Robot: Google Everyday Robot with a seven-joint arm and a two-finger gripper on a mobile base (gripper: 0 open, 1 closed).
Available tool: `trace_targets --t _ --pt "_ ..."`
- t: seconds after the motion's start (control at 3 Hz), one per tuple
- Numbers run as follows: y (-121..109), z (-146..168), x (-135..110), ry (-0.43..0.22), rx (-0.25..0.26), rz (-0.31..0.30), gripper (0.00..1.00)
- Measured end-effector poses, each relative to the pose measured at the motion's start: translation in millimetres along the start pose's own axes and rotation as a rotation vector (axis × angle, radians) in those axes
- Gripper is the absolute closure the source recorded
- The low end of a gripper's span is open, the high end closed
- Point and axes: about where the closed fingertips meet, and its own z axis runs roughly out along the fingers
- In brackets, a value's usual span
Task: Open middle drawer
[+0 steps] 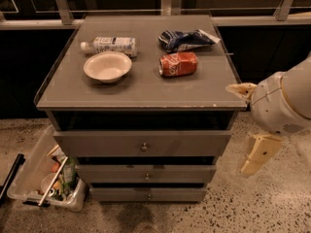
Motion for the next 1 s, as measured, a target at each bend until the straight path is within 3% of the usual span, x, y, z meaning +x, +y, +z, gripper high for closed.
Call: trace_targets --t 0.67,1.0 --pt "30 78 13 -0.022 -0.073 0.018 0.0" --pt "42 116 29 -0.016 -0.081 0.022 0.0"
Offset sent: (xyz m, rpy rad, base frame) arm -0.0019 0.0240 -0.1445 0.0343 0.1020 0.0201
